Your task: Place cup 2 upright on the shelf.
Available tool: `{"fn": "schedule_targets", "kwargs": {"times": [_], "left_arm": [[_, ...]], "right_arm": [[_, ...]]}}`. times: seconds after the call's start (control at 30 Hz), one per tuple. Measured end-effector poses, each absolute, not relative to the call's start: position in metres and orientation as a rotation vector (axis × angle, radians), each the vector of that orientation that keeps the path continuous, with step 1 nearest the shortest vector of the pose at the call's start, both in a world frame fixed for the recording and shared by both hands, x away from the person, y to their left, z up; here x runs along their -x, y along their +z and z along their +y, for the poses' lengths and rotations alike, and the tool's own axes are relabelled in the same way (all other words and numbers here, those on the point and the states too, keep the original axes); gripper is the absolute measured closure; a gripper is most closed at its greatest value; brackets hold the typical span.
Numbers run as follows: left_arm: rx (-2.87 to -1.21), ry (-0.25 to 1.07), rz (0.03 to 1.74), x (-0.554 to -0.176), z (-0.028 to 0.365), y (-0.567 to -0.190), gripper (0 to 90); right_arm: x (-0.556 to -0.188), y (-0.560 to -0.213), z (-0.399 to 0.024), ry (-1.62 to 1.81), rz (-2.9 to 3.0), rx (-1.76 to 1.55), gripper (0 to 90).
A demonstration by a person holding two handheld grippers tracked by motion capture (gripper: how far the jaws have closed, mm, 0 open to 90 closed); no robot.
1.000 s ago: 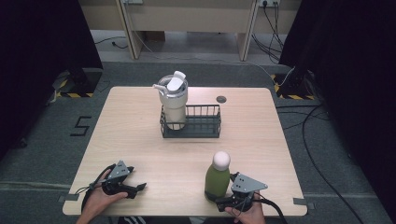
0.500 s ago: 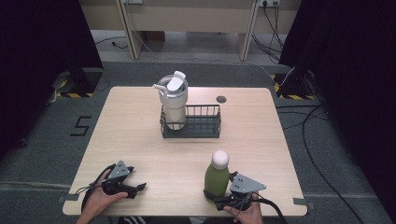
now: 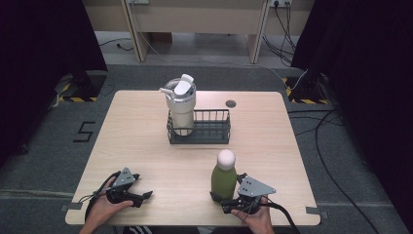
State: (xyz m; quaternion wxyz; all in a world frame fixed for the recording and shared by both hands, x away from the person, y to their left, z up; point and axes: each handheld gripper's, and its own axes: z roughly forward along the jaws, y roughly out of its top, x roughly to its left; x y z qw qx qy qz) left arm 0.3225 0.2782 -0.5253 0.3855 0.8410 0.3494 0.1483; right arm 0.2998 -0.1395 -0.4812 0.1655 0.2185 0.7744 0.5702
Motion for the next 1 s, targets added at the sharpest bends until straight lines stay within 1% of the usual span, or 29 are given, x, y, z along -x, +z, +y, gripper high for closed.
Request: {"fn": "schedule_targets", "kwargs": {"times": [0.53, 1.0], "left_arm": [[-2.14, 0.378, 0.891, -0.323, 0.278, -0.525, 13.8], [-2.14, 0.378, 0.891, -0.323, 0.278, -0.525, 13.8]], "right_arm": [[-0.346, -0.44, -0.134, 1.602, 2.157, -0.638, 21.0], [-0.385, -0.412, -0.127, 1.587, 2.109, -0.658, 21.0]]}}
